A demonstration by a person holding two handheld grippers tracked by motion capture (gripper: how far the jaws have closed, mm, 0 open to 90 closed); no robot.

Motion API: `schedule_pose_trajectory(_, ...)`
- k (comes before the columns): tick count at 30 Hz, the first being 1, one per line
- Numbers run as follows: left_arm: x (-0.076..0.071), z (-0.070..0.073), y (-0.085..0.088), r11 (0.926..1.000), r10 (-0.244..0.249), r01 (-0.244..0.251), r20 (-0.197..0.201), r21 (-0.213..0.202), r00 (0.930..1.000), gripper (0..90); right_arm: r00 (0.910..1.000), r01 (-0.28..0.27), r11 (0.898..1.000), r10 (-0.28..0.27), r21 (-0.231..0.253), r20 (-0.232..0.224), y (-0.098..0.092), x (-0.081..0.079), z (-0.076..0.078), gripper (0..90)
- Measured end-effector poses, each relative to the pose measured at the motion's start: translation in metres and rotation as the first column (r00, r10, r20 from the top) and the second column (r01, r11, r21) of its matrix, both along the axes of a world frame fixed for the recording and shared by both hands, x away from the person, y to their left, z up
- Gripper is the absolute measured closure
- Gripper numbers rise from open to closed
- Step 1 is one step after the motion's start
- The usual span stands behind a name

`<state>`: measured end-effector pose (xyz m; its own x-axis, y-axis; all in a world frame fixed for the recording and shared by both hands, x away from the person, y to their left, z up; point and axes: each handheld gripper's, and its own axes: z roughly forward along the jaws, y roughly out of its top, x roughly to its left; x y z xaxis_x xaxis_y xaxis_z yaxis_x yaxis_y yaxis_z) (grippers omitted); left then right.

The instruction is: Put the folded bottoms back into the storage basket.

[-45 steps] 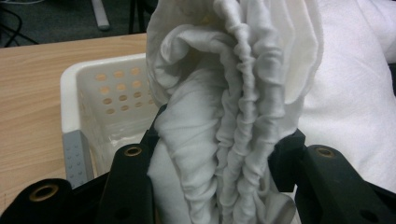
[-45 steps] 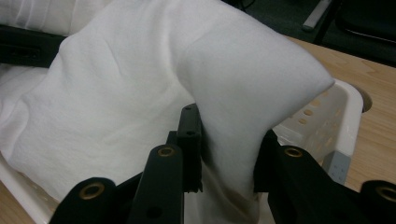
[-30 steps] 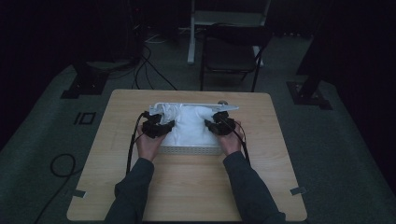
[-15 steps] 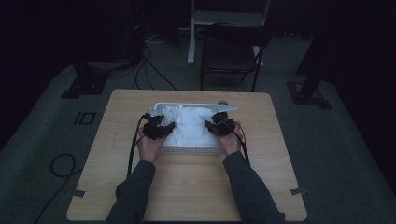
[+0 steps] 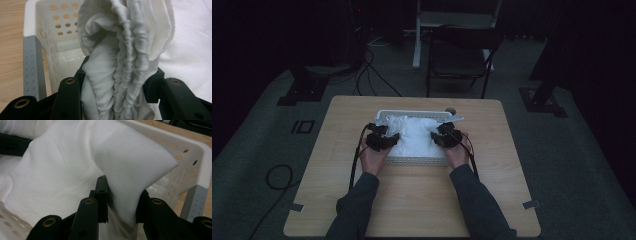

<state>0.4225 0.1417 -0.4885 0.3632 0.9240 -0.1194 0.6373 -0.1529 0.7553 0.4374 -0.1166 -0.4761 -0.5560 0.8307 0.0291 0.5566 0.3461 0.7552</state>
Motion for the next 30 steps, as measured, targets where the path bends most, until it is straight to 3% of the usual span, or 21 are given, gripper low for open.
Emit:
schedule_pose_trajectory(13,-0.005,-0.001,-0.002,0.9984,-0.004,0.006,-0.028,0.056,0.9996,49.6,0.9998,-0.005,0.999,0.004,-0.042,-0.021,0.002,-0.001,-0.005,72.9)
schedule_pose_trajectory(18,-0.005,-0.001,0.0,0.9983,-0.002,0.004,-0.036,0.058,0.9994,46.0,0.9982,-0.014,0.998,0.01,-0.067,-0.06,0.002,0.002,-0.008,70.7)
schedule_pose_trajectory(22,-0.005,0.0,0.002,0.9986,0.0,0.002,-0.036,0.053,0.9994,43.2,0.9972,-0.015,0.996,0.008,-0.083,-0.075,0.0,0.004,-0.009,66.3)
schedule_pose_trajectory(23,-0.006,0.002,0.006,0.9993,0.002,-0.001,-0.03,0.038,0.9995,42.1,0.9974,-0.005,0.996,-0.001,-0.093,-0.073,-0.001,0.004,-0.008,56.2)
schedule_pose_trajectory(28,-0.01,0.009,0.014,0.9993,0.019,-0.019,0.009,0.032,0.9998,39.8,0.9986,0.013,0.996,-0.018,-0.092,-0.051,-0.004,0.003,-0.002,46.0)
schedule_pose_trajectory(30,-0.012,0.014,0.018,0.9992,0.031,-0.031,0.03,0.026,0.9991,38.6,0.9993,0.027,0.995,-0.029,-0.095,-0.022,-0.006,0.0,0.004,41.9)
